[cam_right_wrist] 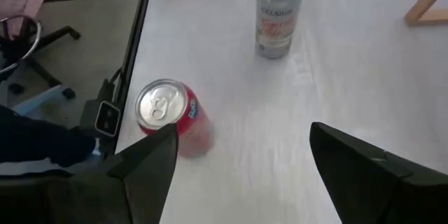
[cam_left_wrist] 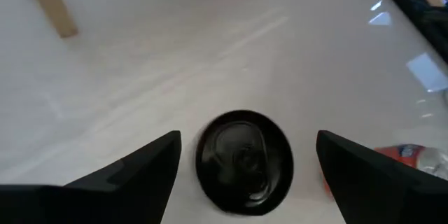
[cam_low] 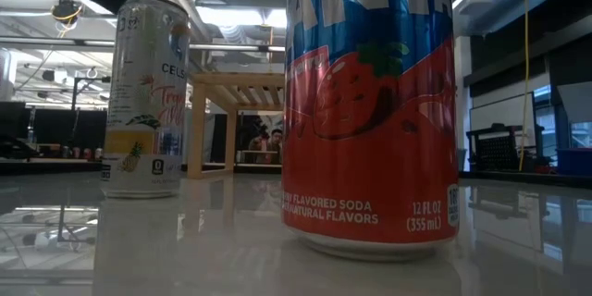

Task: Place canned beverage on shelf
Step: Put the top white yellow soda can on the shelf

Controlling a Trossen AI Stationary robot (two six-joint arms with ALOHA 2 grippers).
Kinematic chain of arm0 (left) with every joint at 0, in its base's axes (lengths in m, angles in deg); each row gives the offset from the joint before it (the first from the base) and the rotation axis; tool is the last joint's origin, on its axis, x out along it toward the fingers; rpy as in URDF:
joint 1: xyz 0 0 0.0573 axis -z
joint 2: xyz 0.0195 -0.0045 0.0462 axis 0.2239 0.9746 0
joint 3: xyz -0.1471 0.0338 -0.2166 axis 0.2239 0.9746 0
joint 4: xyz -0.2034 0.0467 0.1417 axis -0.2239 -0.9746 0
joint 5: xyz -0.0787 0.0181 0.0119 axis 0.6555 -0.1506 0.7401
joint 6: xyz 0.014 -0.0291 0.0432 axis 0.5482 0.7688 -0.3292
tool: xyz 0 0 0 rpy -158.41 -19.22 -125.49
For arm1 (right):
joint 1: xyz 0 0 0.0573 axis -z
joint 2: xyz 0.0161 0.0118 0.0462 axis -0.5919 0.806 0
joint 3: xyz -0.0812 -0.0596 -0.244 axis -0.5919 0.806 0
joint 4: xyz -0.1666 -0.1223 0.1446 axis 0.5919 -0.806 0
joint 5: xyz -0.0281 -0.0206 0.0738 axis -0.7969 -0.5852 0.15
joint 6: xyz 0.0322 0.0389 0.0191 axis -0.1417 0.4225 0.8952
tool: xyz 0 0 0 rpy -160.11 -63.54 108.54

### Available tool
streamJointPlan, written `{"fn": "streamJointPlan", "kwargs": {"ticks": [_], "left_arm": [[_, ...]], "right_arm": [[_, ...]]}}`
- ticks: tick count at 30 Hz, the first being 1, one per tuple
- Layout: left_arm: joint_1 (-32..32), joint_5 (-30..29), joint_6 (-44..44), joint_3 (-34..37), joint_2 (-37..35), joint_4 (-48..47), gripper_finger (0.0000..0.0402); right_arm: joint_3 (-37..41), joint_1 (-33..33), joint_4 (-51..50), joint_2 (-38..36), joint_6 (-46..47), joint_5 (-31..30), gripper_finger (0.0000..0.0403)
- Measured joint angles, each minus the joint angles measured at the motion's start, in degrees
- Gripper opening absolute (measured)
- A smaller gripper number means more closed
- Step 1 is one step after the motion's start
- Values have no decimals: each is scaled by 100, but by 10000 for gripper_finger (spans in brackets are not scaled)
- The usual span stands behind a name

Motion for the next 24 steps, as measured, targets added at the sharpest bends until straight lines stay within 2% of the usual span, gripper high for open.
{"fn": "streamJointPlan", "kwargs": {"ticks": [8, 15, 24], "left_arm": [[-83, -4, -82, 0, 1, -115, 322], [65, -200, -199, -4, 309, 55, 322], [62, 66, -623, -4, 593, 48, 322]], "right_arm": [[0, -8, -32, 0, -18, 216, 312], [0, -7, -45, 0, -18, 196, 312], [0, 194, -19, 0, -15, 205, 312]]}}
